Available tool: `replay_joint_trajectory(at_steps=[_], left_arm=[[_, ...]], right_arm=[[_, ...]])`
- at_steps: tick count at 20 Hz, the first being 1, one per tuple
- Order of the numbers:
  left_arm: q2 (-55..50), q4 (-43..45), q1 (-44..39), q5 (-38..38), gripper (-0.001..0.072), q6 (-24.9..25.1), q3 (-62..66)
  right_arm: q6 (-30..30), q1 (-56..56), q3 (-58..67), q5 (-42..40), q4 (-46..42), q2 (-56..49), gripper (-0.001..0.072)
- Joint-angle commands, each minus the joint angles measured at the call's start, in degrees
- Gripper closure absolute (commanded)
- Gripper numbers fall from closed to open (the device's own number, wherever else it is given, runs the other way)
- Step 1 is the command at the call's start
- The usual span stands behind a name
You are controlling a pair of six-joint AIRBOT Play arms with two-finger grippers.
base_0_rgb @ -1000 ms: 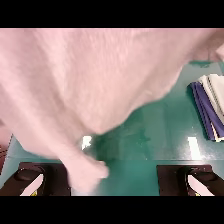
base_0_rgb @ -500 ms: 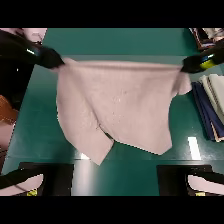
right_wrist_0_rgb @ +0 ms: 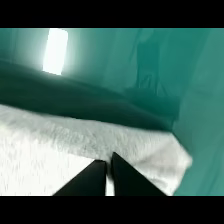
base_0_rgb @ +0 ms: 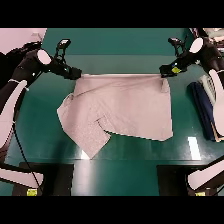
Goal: Fold the shirts.
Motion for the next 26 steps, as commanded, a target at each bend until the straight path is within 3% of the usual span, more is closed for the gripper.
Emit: replay_joint_trajectory(at_steps=[1,3,4,7,11,18,26], left_arm=[[-0.9,-0.3,0.0,3.2,0.0121,-2.6,0.0],[-0.9,0.9,0.6,-1.8,0.0145,-2.6,1.8],[-0.8,0.9,1.7,-6.2,0.0236,-2.6,3.2],[2.6,0.0,7.5,-17.1,0.0241,-2.6,3.9],[13.3,-0.9,14.7,-21.3,0.0240,-2.6,-7.9],[32.5,-4.2,17.5,-16.9,0.0239,-2.1,-46.8],[33.7,-14.0,17.5,-5.9,0.0240,-0.6,-56.3]], right_arm=[[0.0,-0.3,4.5,-0.9,4.1,-3.3,0.0345],[0.0,-1.1,6.6,1.1,6.7,-3.1,0.0343],[-0.3,-1.8,7.5,3.3,7.9,-2.8,0.0344],[-3.5,-4.0,4.5,7.8,11.8,2.0,0.0344],[-7.2,-7.5,-9.2,7.7,18.1,12.8,0.0344],[-9.2,-8.9,-29.8,1.7,21.0,27.6,0.0344],[-9.2,-8.9,-39.1,1.6,21.0,36.1,0.0344]])
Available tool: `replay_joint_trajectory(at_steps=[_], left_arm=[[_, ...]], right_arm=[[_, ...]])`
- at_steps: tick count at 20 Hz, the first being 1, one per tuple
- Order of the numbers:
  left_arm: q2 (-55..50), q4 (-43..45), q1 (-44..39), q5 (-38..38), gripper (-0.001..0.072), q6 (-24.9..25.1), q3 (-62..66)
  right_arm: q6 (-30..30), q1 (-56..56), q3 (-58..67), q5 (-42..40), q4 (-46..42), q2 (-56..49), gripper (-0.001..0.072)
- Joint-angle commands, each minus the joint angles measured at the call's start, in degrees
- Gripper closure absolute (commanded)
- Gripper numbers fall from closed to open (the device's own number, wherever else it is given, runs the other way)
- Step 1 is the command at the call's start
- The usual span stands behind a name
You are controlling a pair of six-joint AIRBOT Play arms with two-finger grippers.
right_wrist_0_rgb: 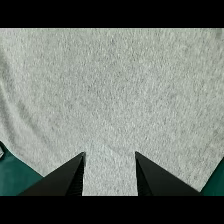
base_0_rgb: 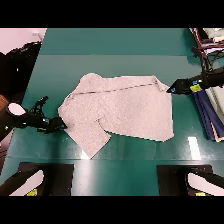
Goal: Fold the shirts.
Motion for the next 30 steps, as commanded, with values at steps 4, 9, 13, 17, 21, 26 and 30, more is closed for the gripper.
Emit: replay_joint_trajectory(at_steps=[4,9,13,17,21,26,30], left_arm=[[0.5,-10.2,-0.1,7.2,0.0306,2.3,-2.5],[0.5,-13.3,-0.1,6.6,0.0684,5.1,-2.4],[1.3,-13.3,-0.1,6.1,0.0684,6.5,-0.3],[1.3,-13.3,-0.1,5.9,0.0684,6.6,0.9],[1.3,-13.2,-0.1,5.0,0.0684,7.6,0.9],[1.3,-13.1,-0.1,4.6,0.0684,7.6,0.9],[1.3,-12.5,0.0,2.5,0.0685,7.6,2.8]], right_arm=[[-0.1,-0.7,-6.5,0.3,-0.1,6.5,0.0345],[4.9,-7.1,-19.9,0.5,-5.7,12.5,0.0344],[6.0,-13.7,-33.5,2.2,-7.0,16.2,0.0153],[7.3,-14.5,-42.4,-3.2,-0.2,16.8,0.0162],[8.8,-11.3,-43.7,-4.4,0.7,11.7,0.0181],[9.1,-4.9,-43.6,-8.5,1.0,6.6,0.0537],[9.1,-3.3,-42.5,-10.5,1.0,10.6,0.0700]])
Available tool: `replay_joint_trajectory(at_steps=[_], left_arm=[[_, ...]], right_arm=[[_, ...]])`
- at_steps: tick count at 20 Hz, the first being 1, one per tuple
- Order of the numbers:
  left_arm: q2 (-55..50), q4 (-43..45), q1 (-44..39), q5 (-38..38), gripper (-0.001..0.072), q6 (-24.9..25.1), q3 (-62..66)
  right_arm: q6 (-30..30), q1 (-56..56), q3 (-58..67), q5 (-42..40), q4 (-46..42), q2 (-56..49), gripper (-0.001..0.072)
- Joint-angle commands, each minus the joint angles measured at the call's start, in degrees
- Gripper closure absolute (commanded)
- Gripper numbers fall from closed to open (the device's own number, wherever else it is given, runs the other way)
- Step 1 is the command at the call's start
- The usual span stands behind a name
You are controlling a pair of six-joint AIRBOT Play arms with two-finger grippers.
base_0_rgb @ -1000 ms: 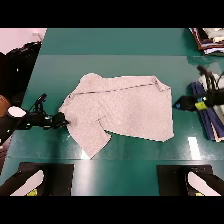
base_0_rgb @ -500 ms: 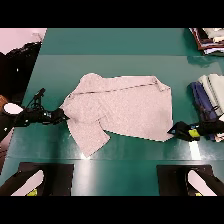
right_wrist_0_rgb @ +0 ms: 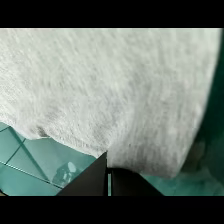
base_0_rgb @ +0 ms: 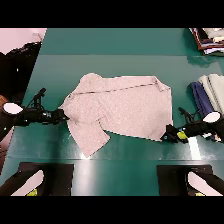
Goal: Fold the shirts.
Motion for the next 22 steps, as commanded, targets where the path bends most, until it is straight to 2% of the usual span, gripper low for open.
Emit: replay_joint_trajectory(at_steps=[1,3,5,11,17,18,22], left_arm=[[0.1,0.6,0.0,-3.7,0.0685,0.0,3.7],[1.0,1.0,0.0,-7.4,0.0685,0.0,10.5],[4.1,1.4,0.0,-7.8,0.0685,-0.7,19.0],[11.8,1.6,0.0,-8.5,0.0685,-1.8,51.8],[13.0,1.8,0.0,-7.5,0.0685,-3.5,82.0],[13.0,2.2,0.0,-6.5,0.0685,-4.9,85.9],[13.0,2.2,0.0,-4.3,0.0685,-7.7,94.0]], right_arm=[[0.1,1.3,2.6,-2.2,-0.5,3.9,0.0700],[0.1,1.3,9.1,-2.4,-0.5,8.5,0.0701],[0.1,1.3,18.6,-3.8,-0.6,12.0,0.0701],[-0.1,1.3,53.2,-5.2,-7.3,13.4,0.0701],[-0.3,1.3,78.1,2.6,-16.6,13.5,0.0701],[-0.4,1.3,81.0,4.0,-18.1,13.6,0.0701],[-0.3,1.3,89.5,9.0,-21.7,12.8,0.0701]])
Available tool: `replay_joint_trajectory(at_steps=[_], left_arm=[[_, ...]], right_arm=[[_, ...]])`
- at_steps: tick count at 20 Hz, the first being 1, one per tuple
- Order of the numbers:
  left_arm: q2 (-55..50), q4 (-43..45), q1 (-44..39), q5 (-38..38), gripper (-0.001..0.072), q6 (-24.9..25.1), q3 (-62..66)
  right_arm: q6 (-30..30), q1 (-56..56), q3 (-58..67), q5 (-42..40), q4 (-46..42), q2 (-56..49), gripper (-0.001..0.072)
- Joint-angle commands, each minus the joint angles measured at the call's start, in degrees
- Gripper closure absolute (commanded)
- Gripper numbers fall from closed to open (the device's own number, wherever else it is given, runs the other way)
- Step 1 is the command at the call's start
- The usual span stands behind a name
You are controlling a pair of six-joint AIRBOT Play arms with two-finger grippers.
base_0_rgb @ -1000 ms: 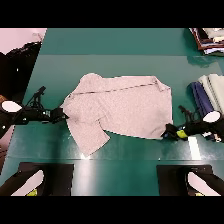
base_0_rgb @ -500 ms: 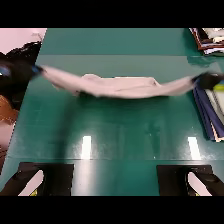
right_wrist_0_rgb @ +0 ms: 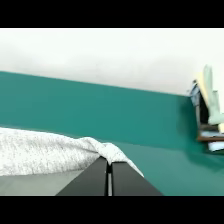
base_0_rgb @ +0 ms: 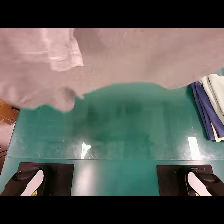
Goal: Fold the shirts.
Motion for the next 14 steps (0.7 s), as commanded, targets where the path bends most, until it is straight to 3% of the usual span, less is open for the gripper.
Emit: replay_joint_trajectory(at_steps=[1,4,10,14], left_arm=[[0.0,0.3,0.0,1.3,0.0685,-1.9,6.9],[-0.6,0.8,0.0,-0.2,0.0685,-2.3,-0.4],[-9.3,0.8,0.0,-10.8,0.0685,-2.7,-31.6],[-21.7,1.5,-3.6,-7.3,0.0685,2.0,-47.2]], right_arm=[[0.1,0.0,8.8,6.2,-4.6,-1.4,0.0701],[0.1,0.0,9.2,9.9,-5.0,-5.1,0.0702],[0.1,2.9,-8.0,12.3,-5.0,-18.0,0.0702],[0.0,3.3,-16.6,11.7,-5.0,-30.8,0.0701]])
